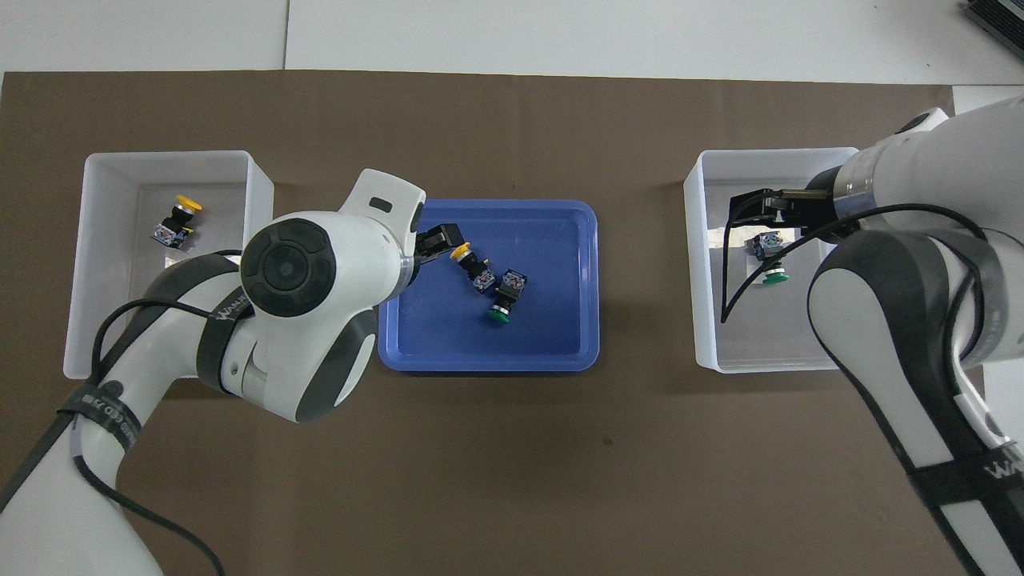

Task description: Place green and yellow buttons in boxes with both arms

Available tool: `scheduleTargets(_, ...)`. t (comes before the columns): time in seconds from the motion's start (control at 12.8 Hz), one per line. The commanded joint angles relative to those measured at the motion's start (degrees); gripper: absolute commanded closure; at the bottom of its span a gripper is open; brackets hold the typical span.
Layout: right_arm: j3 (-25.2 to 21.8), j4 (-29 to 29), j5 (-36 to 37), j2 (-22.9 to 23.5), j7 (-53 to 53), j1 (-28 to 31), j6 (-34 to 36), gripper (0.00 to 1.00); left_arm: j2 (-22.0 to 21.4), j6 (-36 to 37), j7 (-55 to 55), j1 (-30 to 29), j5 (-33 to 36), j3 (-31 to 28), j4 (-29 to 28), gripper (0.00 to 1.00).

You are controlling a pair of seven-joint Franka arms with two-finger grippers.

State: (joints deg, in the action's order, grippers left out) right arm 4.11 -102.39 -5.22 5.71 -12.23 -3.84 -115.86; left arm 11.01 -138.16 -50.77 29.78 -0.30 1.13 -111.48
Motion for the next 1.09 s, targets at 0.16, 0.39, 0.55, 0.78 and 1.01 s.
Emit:
scheduleTargets(0.16,0.2,-2.1,0.7,-1.4,-5.1,-4.3,0.5,0.0,10.9,-9.3,-8.9,4.4,0.2,-1.0,2.1,0.06)
scheduleTargets(0.39,0.2,-3.4,0.7,-1.6,-7.0,-5.6,-0.2,0.0,13.9,-14.1,-11.7,5.1,0.2,-1.0,2.1,0.17)
scheduleTargets(0.55,0.3,-3.7,0.7,-1.6,-7.0,-5.7,-0.4,0.0,13.9,-14.5,-12.9,5.4,0.2,-1.0,2.0,0.46)
scheduleTargets(0.78,0.3,-3.7,0.6,-1.6,-7.0,-5.7,-0.4,0.0,13.9,-12.7,-12.7,5.6,0.8,-1.0,2.4,1.0)
scheduleTargets(1.01,0.4,-3.9,0.6,-1.6,-7.5,-5.7,-0.6,0.0,10.5,-7.1,-11.0,4.9,5.5,-1.2,2.1,1.0)
